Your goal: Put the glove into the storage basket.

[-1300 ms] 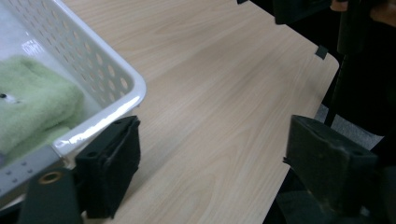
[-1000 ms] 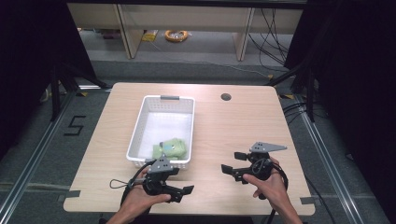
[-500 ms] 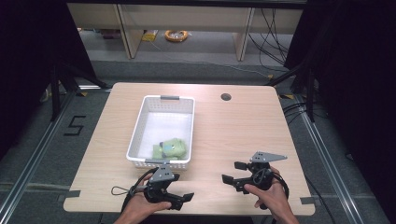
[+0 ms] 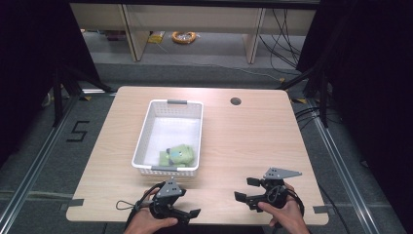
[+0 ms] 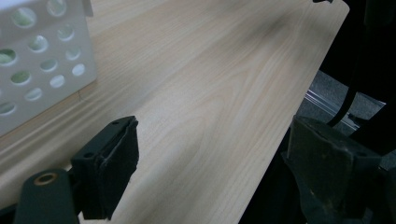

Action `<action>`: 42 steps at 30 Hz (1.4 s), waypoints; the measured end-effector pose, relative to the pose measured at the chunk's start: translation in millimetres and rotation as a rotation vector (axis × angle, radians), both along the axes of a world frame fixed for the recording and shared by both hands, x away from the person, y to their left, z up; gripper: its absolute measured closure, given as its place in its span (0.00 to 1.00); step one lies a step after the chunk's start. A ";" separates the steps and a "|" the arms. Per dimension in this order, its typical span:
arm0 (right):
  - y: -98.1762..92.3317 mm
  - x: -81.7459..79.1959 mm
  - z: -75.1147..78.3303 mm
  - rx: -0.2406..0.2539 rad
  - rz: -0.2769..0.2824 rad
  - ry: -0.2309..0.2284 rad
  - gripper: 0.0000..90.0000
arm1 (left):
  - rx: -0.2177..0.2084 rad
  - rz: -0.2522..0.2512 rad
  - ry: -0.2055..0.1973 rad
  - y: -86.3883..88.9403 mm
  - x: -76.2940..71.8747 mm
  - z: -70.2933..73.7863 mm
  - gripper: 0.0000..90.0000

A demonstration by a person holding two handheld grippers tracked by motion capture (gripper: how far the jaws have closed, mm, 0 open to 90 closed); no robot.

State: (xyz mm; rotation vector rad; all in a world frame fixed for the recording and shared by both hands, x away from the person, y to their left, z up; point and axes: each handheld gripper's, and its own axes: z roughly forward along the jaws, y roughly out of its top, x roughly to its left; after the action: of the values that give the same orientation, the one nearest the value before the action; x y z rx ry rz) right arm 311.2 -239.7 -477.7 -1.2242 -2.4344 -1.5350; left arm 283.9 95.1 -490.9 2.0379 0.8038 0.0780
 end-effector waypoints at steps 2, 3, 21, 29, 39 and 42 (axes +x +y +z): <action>-1.1 -0.8 -2.4 -0.013 0.013 -0.021 0.19 | 0.006 -0.005 0.001 0.3 -1.2 -0.7 0.18; -0.4 -3.2 -3.1 -0.012 0.011 -0.015 0.19 | 0.008 -0.001 0.007 0.4 -1.9 -0.7 0.18; -6.1 -21.9 -13.7 -0.070 0.036 -0.030 0.19 | 0.046 -0.031 0.004 -0.6 -11.2 -8.9 0.18; -7.9 -32.0 -15.5 -0.113 0.035 -0.022 0.19 | 0.051 -0.034 0.001 -2.0 -16.0 -11.2 0.18; -8.9 -34.1 -19.5 -0.157 0.048 -0.033 0.19 | 0.057 -0.024 -0.006 -0.6 -15.6 -11.9 0.18; -8.7 -34.5 -19.6 -0.172 0.037 -0.042 0.19 | 0.065 -0.032 -0.009 -0.2 -14.7 -12.4 0.18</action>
State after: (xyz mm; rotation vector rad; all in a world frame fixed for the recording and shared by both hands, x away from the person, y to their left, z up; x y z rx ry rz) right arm 276.7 -248.4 -497.3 -1.1740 -2.6485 -1.3813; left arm 269.2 94.9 -503.2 2.1098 0.7726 0.0962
